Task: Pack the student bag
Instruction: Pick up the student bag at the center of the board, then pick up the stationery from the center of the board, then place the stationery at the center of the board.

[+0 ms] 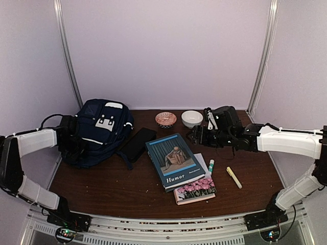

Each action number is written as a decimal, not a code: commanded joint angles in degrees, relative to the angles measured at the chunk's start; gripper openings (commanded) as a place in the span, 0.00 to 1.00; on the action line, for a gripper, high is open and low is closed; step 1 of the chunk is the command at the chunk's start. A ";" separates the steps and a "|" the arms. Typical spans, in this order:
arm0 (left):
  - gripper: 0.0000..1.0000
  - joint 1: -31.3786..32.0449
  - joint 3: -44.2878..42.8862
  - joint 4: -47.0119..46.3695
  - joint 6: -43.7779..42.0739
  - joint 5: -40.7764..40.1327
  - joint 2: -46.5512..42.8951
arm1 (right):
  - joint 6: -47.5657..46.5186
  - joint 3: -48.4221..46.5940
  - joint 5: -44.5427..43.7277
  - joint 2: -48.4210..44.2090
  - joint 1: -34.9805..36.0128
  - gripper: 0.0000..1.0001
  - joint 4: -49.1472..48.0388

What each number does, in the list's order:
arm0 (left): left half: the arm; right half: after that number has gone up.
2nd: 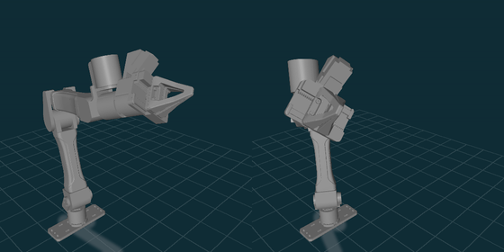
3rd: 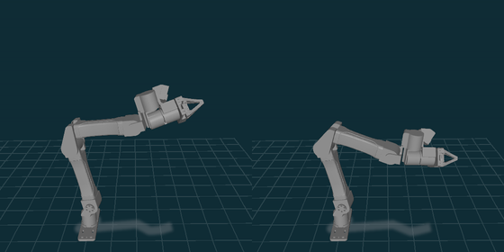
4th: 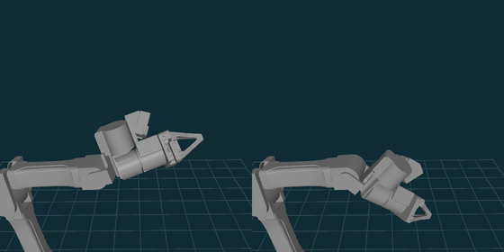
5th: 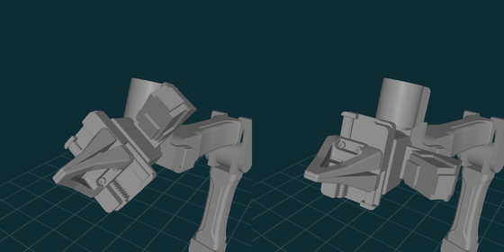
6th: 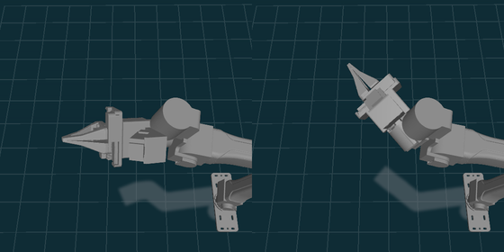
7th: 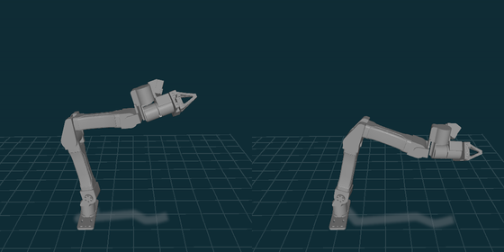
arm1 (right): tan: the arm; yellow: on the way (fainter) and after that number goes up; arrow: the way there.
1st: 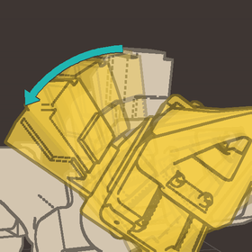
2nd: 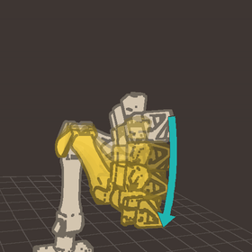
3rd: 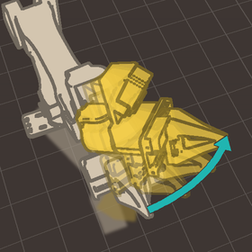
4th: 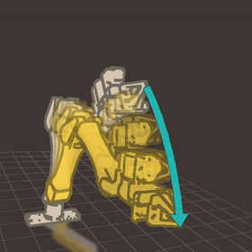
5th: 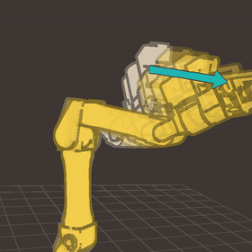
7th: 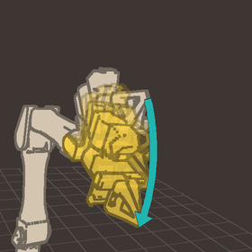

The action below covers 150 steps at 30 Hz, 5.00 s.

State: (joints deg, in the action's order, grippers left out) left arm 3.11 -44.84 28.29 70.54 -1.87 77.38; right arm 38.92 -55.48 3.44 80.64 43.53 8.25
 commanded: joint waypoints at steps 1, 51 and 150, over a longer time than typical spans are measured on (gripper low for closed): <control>0.90 0.64 -0.46 -3.06 4.07 -1.25 4.00 | -0.41 1.18 -0.36 -0.87 0.25 0.78 0.23; 0.00 7.63 14.05 3.82 8.21 -22.47 -24.91 | 42.03 -59.08 -15.61 55.61 18.26 0.54 12.52; 0.00 36.20 10.22 -7.02 33.26 -23.62 -17.10 | 28.08 22.42 -11.29 -27.55 -10.05 0.82 3.09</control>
State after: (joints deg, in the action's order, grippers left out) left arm 36.12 -30.81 19.14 101.14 -22.15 64.10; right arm 77.58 -27.22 -14.13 53.19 28.18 7.29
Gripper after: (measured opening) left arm 0.035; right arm 0.823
